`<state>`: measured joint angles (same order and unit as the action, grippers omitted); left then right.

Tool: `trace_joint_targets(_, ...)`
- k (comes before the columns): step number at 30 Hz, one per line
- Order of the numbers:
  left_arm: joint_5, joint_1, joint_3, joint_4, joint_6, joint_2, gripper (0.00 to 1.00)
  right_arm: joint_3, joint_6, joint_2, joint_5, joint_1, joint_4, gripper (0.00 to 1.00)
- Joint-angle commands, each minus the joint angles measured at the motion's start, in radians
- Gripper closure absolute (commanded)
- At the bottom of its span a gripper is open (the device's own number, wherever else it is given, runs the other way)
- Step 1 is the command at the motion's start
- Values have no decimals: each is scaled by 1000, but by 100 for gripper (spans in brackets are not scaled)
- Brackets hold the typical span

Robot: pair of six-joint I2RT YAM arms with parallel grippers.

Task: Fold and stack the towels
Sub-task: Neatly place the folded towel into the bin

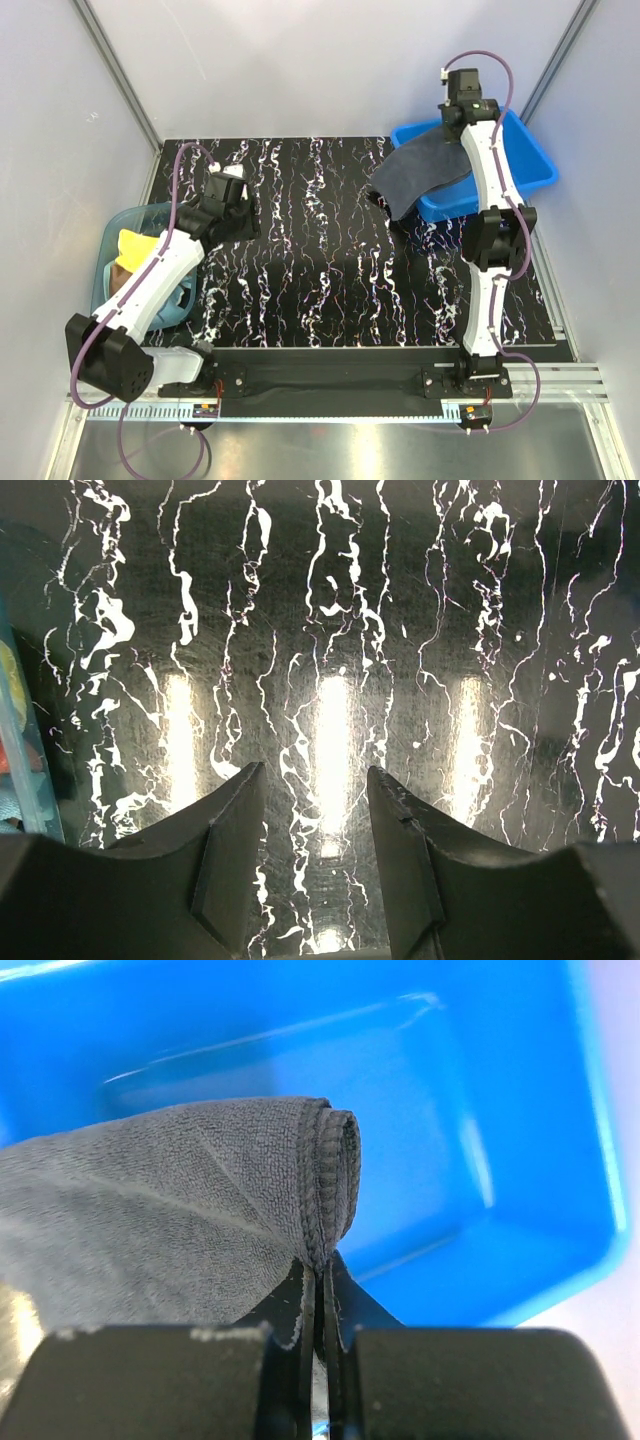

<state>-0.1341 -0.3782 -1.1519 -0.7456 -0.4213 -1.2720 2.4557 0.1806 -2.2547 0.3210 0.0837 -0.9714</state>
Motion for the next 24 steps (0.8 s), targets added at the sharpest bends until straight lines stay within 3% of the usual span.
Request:
trace_joint_targets(1, 28, 7, -15, 38, 16, -6, 50, 77, 65, -43, 30, -53, 69, 100)
trace_joint_targets(24, 44, 7, -273, -89, 110, -59, 47, 183, 172, -324, -14, -220, 397, 100)
